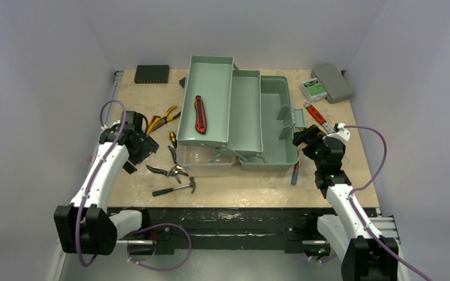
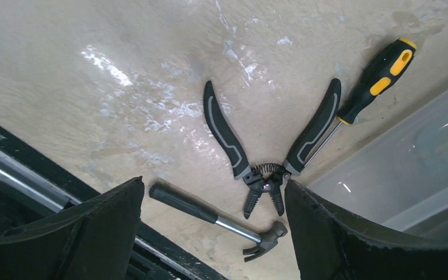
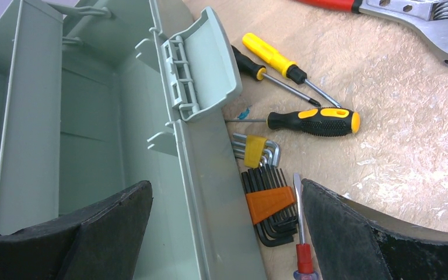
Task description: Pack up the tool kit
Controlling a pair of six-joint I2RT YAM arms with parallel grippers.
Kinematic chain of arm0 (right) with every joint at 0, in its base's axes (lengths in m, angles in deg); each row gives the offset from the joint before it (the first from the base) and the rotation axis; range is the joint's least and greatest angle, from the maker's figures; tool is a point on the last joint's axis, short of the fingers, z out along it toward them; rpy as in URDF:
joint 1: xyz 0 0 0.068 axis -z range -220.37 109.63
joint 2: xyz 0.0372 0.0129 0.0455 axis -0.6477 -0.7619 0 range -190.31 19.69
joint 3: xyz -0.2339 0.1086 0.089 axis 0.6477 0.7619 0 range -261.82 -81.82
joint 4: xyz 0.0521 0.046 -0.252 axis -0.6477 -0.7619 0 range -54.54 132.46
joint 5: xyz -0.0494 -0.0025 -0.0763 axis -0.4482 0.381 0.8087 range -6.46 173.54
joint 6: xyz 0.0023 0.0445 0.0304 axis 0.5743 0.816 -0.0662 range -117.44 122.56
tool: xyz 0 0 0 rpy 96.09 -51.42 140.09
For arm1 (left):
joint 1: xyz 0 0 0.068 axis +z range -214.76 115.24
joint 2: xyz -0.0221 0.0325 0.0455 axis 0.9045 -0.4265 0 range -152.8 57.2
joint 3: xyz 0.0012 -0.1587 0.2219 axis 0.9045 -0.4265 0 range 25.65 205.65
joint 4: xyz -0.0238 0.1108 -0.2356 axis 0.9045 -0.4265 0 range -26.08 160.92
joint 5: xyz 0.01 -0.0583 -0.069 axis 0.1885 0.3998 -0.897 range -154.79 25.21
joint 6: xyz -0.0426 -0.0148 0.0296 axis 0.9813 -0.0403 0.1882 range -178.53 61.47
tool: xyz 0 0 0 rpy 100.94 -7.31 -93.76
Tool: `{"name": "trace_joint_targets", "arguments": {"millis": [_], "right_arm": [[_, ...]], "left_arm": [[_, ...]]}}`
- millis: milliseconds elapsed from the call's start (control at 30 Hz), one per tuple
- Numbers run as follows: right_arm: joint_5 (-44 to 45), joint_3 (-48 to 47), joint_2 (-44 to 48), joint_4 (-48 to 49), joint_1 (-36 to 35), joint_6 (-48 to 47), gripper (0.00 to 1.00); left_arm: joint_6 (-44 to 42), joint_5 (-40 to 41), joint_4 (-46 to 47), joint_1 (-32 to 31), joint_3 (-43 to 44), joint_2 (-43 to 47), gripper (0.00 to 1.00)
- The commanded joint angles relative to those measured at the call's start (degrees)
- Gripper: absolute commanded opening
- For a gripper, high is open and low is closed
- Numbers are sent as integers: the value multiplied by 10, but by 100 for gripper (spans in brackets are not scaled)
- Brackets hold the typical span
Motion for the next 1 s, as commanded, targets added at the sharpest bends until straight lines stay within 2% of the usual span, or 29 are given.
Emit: {"name": "trace_joint_targets", "arguments": {"millis": [0, 133, 400, 567, 767, 967], "right_arm": [[10, -18, 1, 15, 1, 2, 99], [7, -17, -2, 17, 2, 2, 99], [5, -18, -4, 18, 1, 3, 99], [5, -19, -1, 16, 1, 3, 99], [4, -18, 2, 14, 1, 2, 99], [-2, -16, 5, 16, 1, 2, 99]], "left_arm": [[32, -66, 68, 5, -16, -60, 86], [55, -96, 102, 5, -36, -116, 84], [108, -106, 144, 4, -82, -133, 70], [139, -116, 160, 4, -106, -156, 64], [191, -69, 136, -5, -110, -169, 59], [217, -44, 104, -5, -92, -189, 35]]}}
